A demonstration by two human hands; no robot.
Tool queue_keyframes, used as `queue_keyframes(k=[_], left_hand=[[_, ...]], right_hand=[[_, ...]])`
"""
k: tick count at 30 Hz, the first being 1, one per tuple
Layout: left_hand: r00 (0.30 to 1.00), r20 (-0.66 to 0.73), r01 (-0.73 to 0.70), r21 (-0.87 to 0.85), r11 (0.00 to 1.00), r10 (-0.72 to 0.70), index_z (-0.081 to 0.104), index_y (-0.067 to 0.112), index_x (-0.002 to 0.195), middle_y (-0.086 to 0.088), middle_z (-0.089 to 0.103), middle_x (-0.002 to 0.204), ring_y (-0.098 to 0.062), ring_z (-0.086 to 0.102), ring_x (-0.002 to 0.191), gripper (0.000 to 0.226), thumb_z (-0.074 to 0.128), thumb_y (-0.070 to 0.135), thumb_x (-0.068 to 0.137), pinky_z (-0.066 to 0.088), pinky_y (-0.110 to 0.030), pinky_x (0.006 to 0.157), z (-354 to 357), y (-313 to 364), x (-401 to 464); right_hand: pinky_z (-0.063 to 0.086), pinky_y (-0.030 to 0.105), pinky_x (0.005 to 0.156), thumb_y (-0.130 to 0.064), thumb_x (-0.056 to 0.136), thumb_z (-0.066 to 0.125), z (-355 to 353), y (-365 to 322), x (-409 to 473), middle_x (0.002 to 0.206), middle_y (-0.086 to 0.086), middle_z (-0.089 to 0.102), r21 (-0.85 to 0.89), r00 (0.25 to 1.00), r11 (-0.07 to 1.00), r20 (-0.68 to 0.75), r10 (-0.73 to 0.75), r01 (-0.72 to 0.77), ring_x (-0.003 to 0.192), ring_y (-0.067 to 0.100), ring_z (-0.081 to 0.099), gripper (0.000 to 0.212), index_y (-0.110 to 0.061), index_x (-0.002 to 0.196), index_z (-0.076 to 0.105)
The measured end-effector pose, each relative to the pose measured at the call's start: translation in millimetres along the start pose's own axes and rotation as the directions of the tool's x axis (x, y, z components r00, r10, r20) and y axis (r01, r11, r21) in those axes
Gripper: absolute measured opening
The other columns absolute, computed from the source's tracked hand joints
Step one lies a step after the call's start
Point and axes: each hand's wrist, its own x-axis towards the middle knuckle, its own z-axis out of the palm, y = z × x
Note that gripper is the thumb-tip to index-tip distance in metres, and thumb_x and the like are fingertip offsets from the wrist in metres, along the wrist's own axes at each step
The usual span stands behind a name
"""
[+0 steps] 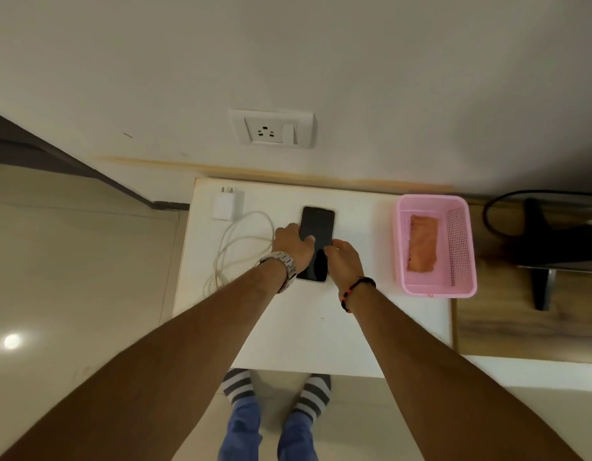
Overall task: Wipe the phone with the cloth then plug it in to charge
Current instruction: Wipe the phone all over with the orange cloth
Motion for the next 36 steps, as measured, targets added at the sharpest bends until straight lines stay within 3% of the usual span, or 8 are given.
queue_keyframes(k=[2,6,9,13,18,22,31,36], left_hand=[[0.999,0.019,0.047,-0.030,0.998,-0.047,0.053,0.003,0.134,-0.016,0.059,0.130,-0.035,0.062,0.115,0.056,0.062,0.043,0.097,0.057,-0.043,0.094,4,2,3],[0.996,0.084,0.053,-0.274,0.960,-0.031,0.064,0.013,0.109,0.001,0.069,0.093,-0.016,0.068,0.081,0.041,0.077,0.043,0.086,0.051,-0.021,0.054,7,4,2],[0.977,0.207,0.141,-0.499,0.855,-0.040,0.069,0.013,0.112,-0.010,0.078,0.099,-0.030,0.076,0.093,0.030,0.075,0.032,0.090,0.063,-0.041,0.079,5,3,-6],[0.924,0.382,0.260,-0.689,0.677,0.034,0.060,0.008,0.127,-0.018,0.078,0.110,-0.037,0.076,0.100,0.041,0.070,0.031,0.095,0.062,-0.050,0.086,-2,-2,-16],[0.862,0.503,0.392,-0.738,0.548,0.061,0.065,0.010,0.129,-0.022,0.072,0.109,-0.040,0.068,0.093,0.080,0.055,0.077,0.085,0.055,-0.057,0.092,-5,-1,-18],[0.830,0.542,0.422,-0.761,0.493,0.127,0.066,0.008,0.130,-0.021,0.067,0.117,-0.040,0.067,0.095,0.089,0.034,0.081,0.090,0.054,-0.054,0.090,-3,-6,-16],[0.830,0.518,0.406,-0.815,0.413,0.207,0.049,0.000,0.147,-0.023,0.061,0.123,-0.038,0.063,0.101,0.082,0.040,0.062,0.094,0.051,-0.054,0.092,-7,10,-42],[0.844,0.485,0.389,-0.848,0.361,0.228,0.071,0.005,0.122,-0.022,0.067,0.112,-0.037,0.065,0.092,0.064,0.045,0.054,0.091,0.054,-0.055,0.085,-16,35,-69]], right_hand=[[0.046,0.037,0.068,-0.001,0.091,0.045,-2,-2,-3,0.083,0.021,0.056,0.012,1.000,1.000,-0.005,-0.016,0.016,0.076,0.030,0.055,0.013,-0.002,0.081,0.053],[0.056,0.052,0.091,-0.006,0.094,0.041,-12,-5,-18,0.107,0.028,0.068,0.155,0.995,0.988,0.090,-0.037,0.022,0.101,0.040,0.067,0.029,0.008,0.104,0.064],[0.056,0.051,0.092,-0.014,0.097,0.044,-30,-4,-29,0.107,0.022,0.069,0.181,0.986,0.979,0.119,-0.119,0.097,0.104,0.038,0.066,0.028,0.003,0.107,0.064],[0.053,0.030,0.081,-0.014,0.094,0.059,-87,4,-9,0.093,0.004,0.074,-0.242,0.855,0.872,-0.208,-0.475,0.425,0.087,0.022,0.067,0.015,-0.010,0.098,0.072],[0.041,0.022,0.061,-0.017,0.092,0.056,-147,29,48,0.079,0.000,0.066,-0.493,0.787,0.849,-0.440,-0.431,0.190,0.075,0.022,0.062,0.012,-0.017,0.086,0.066],[0.059,0.038,0.080,-0.025,0.094,0.061,-156,44,74,0.083,0.000,0.069,-0.567,0.826,0.813,-0.390,-0.407,0.132,0.078,0.022,0.064,0.008,-0.023,0.089,0.067],[0.061,0.034,0.081,-0.015,0.091,0.066,-153,1,28,0.067,-0.003,0.072,-0.203,0.870,0.949,-0.387,-0.304,0.241,0.063,0.015,0.067,0.020,-0.019,0.074,0.073],[0.060,0.048,0.074,0.005,0.094,0.062,-135,-60,-75,0.067,0.027,0.069,0.278,0.809,0.766,-0.082,-0.583,0.580,0.063,0.044,0.069,0.012,0.000,0.095,0.073]])
